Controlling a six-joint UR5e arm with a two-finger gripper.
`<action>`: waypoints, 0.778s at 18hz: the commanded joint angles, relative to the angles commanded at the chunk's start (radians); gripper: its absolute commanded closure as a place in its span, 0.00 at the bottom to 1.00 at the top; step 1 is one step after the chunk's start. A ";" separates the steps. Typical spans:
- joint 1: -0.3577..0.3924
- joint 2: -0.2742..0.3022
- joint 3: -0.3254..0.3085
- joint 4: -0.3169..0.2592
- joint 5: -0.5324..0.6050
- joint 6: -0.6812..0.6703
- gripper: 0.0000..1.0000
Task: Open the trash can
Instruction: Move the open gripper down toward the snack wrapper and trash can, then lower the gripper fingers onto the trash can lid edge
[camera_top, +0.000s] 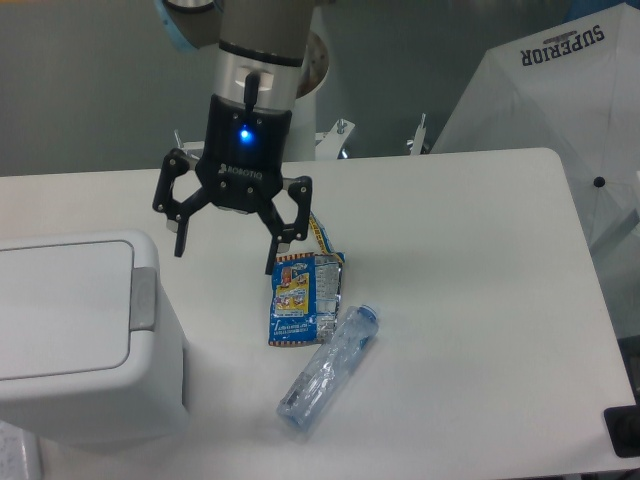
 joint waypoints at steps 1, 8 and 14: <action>-0.002 -0.002 -0.003 0.000 0.000 -0.002 0.00; -0.011 -0.006 -0.032 0.000 0.002 0.000 0.00; -0.026 -0.021 -0.035 0.000 0.003 -0.003 0.00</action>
